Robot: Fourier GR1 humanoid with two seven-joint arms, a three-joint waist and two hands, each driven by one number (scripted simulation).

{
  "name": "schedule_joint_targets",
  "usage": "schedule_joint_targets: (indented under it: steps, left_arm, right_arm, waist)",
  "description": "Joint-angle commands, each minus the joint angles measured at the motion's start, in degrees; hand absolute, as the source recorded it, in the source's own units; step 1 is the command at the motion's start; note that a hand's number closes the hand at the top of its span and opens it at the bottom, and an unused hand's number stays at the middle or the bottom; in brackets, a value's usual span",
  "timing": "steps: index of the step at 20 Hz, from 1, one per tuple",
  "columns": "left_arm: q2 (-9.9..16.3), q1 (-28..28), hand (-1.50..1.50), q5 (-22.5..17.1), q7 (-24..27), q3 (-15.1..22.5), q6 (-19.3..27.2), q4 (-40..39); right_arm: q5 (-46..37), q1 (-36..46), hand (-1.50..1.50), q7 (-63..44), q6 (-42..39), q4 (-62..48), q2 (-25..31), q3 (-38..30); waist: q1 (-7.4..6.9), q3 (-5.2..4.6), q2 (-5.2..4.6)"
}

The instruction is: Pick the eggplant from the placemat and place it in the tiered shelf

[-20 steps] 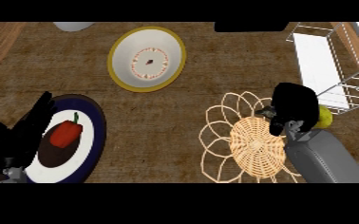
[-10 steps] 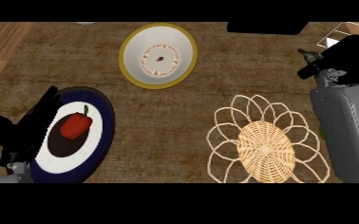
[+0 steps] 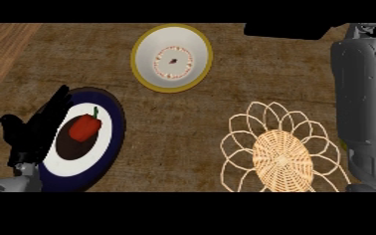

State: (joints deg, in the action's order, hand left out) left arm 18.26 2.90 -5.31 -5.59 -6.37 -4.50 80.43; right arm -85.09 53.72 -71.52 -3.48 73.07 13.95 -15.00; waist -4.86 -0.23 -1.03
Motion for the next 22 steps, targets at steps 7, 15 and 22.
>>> schedule_joint_targets:
  steps: [7,15,22]
  left_arm:
    - [-1.63,1.05,0.00,1.20,-0.64,0.78,1.86,-0.44]
    - [0.75,-0.53,0.00,0.01,-0.45,-0.76,-0.37,0.72]
    - [0.45,-1.71,0.00,-0.16,0.52,-1.70,-0.11,-0.42]
  right_arm:
    - [-22.85,17.46,1.50,-13.70,3.63,-7.65,-6.42,-6.73]
    - [-34.67,24.82,1.50,-13.70,-4.64,-16.71,-2.84,-13.37]
    - [-38.36,31.11,1.50,-12.95,-7.59,-21.30,-1.51,-19.73]
  waist:
    - [0.81,0.02,0.10]
    - [0.99,0.09,0.24]
    - [1.86,0.11,0.47]
